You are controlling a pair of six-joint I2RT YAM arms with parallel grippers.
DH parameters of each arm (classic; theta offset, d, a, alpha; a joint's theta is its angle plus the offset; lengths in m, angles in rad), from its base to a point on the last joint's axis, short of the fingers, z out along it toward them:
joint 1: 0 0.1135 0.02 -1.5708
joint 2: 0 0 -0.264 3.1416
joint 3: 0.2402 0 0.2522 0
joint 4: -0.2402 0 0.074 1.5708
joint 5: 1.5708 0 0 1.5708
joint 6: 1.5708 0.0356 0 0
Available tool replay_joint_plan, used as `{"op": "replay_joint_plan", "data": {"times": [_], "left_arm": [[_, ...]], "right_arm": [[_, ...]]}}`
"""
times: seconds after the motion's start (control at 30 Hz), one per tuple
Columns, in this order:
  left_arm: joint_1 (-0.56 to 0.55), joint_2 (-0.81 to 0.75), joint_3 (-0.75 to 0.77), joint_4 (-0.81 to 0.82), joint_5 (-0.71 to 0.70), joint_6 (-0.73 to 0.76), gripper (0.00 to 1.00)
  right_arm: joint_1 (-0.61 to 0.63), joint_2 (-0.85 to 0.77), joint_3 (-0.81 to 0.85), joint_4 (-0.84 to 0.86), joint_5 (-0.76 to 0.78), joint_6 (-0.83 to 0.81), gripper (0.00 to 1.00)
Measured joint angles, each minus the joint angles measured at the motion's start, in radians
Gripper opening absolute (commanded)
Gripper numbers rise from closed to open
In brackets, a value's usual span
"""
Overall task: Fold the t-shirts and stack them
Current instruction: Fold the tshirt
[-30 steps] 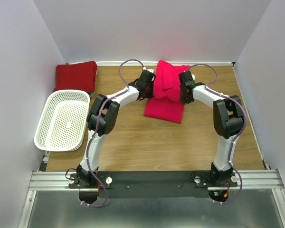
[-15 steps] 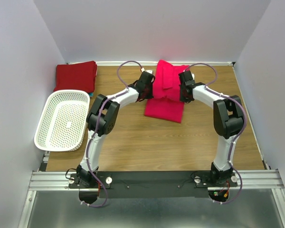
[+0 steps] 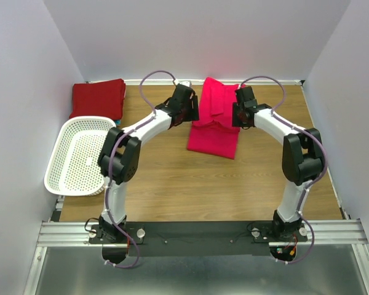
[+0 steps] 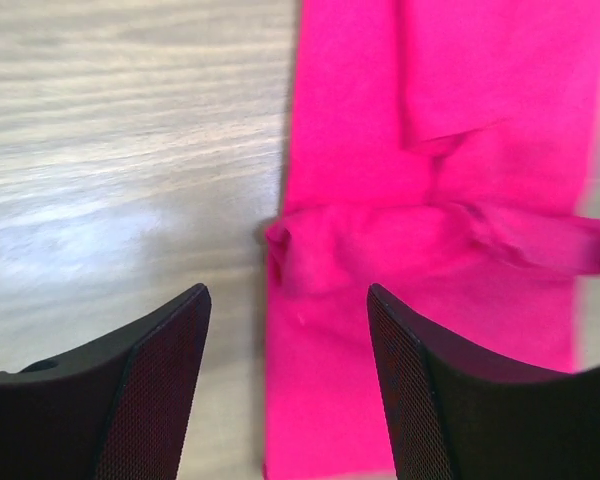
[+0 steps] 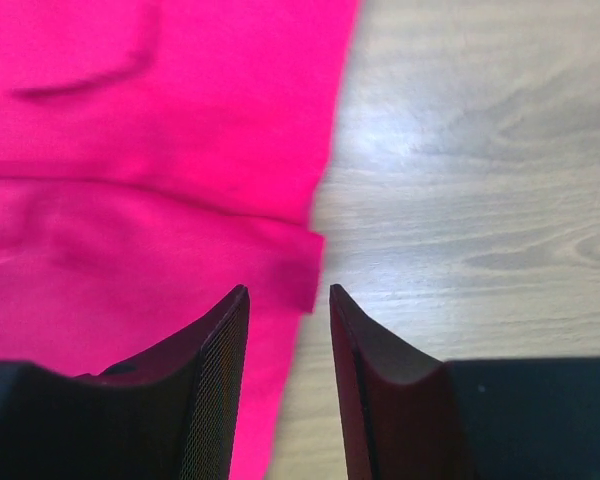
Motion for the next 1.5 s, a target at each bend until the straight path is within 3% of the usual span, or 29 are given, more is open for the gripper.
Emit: {"op": "replay_joint_plan", "data": {"times": [0.03, 0.13, 0.17, 0.23, 0.37, 0.6, 0.93, 1.33, 1.5], "left_arm": [[0.0, -0.037, -0.014, -0.007, 0.0, -0.005, 0.71], [-0.01, -0.16, -0.071, -0.012, 0.005, -0.029, 0.53], [-0.015, -0.185, -0.084, -0.012, 0.009, -0.033, 0.41], [-0.035, -0.232, -0.121, 0.003, 0.024, -0.052, 0.28], [-0.093, -0.213, -0.174, 0.024, 0.054, -0.082, 0.18], [-0.12, -0.076, -0.22, 0.02, 0.109, -0.108, 0.14], [-0.109, -0.076, -0.304, 0.069, 0.164, -0.127, 0.14], [-0.108, -0.117, -0.375, 0.108, 0.212, -0.126, 0.14], [-0.108, -0.15, -0.411, 0.09, 0.22, -0.126, 0.14]], "right_arm": [[0.003, -0.021, 0.0, 0.0, -0.01, 0.0, 0.44], [0.024, -0.087, -0.001, 0.003, -0.05, 0.004, 0.32], [0.034, -0.102, -0.001, 0.007, -0.066, 0.005, 0.23], [0.062, -0.122, -0.001, 0.022, -0.11, 0.016, 0.13], [0.105, -0.112, -0.015, 0.048, -0.172, 0.039, 0.07], [0.129, -0.003, -0.026, 0.079, -0.248, 0.072, 0.05], [0.129, 0.116, 0.027, 0.087, -0.231, 0.067, 0.05], [0.068, 0.299, 0.322, 0.09, -0.041, -0.038, 0.08], [0.043, 0.333, 0.431, 0.097, 0.001, -0.082, 0.15]]}}
